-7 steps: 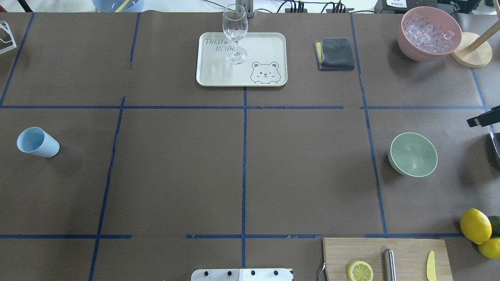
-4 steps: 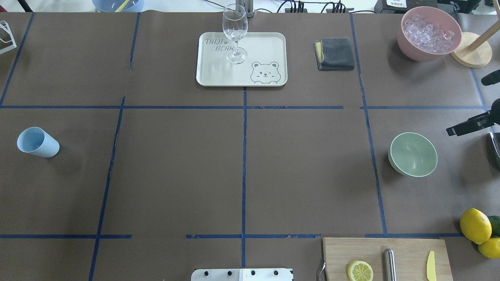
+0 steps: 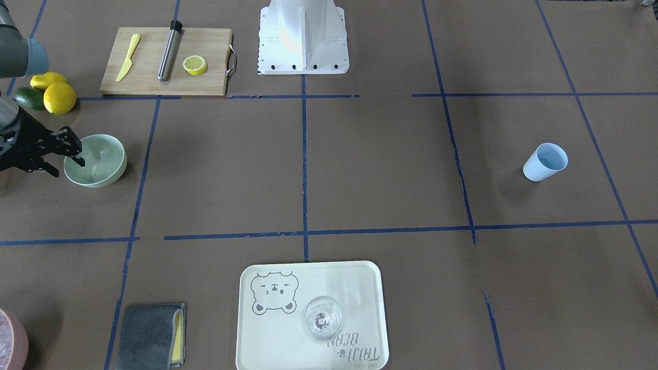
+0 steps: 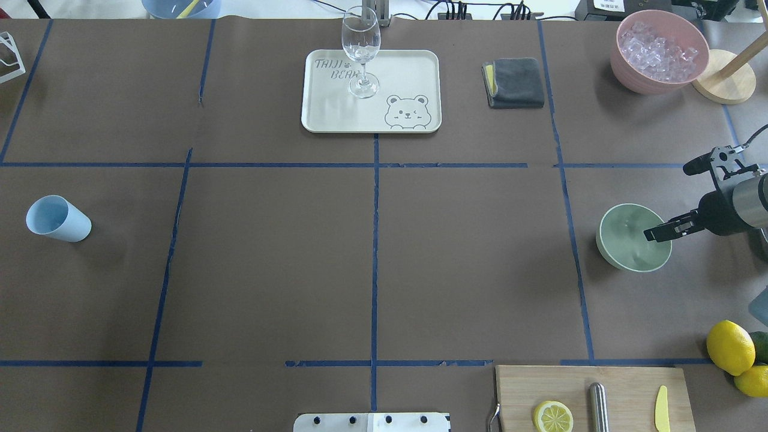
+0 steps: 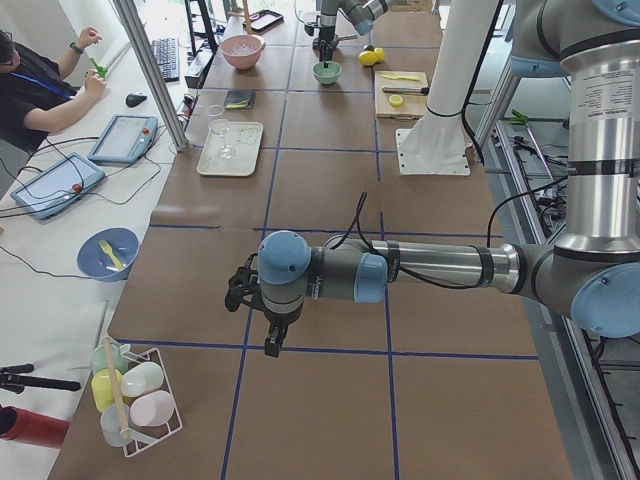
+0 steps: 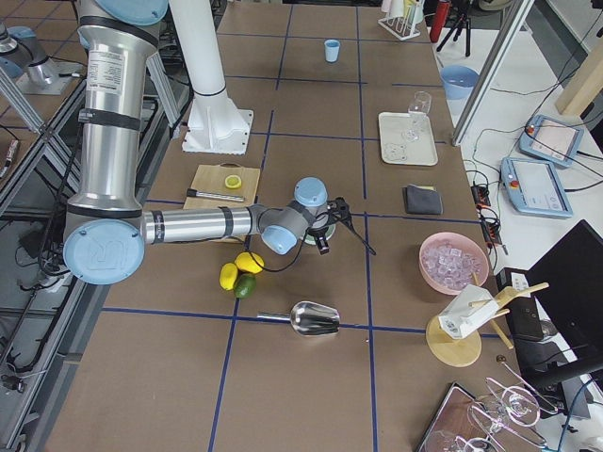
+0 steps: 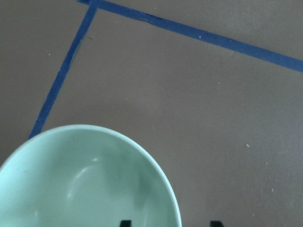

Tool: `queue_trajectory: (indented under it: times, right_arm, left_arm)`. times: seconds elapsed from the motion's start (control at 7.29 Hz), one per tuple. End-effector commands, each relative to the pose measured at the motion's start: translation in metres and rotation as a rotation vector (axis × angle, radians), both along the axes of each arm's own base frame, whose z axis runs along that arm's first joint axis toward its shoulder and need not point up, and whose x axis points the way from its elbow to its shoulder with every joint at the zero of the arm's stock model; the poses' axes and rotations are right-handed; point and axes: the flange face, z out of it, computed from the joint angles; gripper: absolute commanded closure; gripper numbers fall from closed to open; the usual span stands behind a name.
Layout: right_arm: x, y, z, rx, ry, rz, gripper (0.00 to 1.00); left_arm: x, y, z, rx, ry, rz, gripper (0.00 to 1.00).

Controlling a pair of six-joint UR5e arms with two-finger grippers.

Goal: Pour ice into bowl

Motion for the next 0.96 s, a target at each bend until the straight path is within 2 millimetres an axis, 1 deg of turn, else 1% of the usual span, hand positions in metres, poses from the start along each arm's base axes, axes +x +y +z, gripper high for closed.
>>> queue_trajectory:
  times: [0.0,0.14,0.27,0.41,0.55,0.69,0.82]
  right_arm:
    - [0.000,0.001,-0.004,0.005,-0.006,0.001,1.00]
    - [0.000,0.001,-0.008,0.003,-0.018,-0.007,1.00]
    - [-0.003,-0.001,-0.019,0.011,-0.032,0.006,1.00]
    - [-0.006,-0.003,-0.056,-0.032,-0.089,0.072,1.00]
    - [-0.025,-0.012,-0.105,-0.026,-0.161,0.082,1.00]
    - [-0.069,-0.021,-0.156,-0.050,-0.220,0.073,1.00]
    - [-0.121,-0.027,-0.217,-0.132,-0.260,0.076,1.00]
  left_arm:
    - [0.000,0.000,-0.001,0.008,-0.002,0.000,0.00]
    - [0.000,0.000,0.000,0.006,-0.002,0.000,0.00]
    - [0.000,0.000,0.000,0.005,-0.002,0.000,0.00]
    - [0.000,0.001,0.001,0.003,-0.001,0.000,0.00]
    - [0.000,0.002,0.002,0.000,-0.001,0.000,0.00]
    - [0.000,0.002,0.002,0.002,0.000,0.000,0.00]
    - [0.000,0.003,0.003,0.000,-0.001,0.000,0.00]
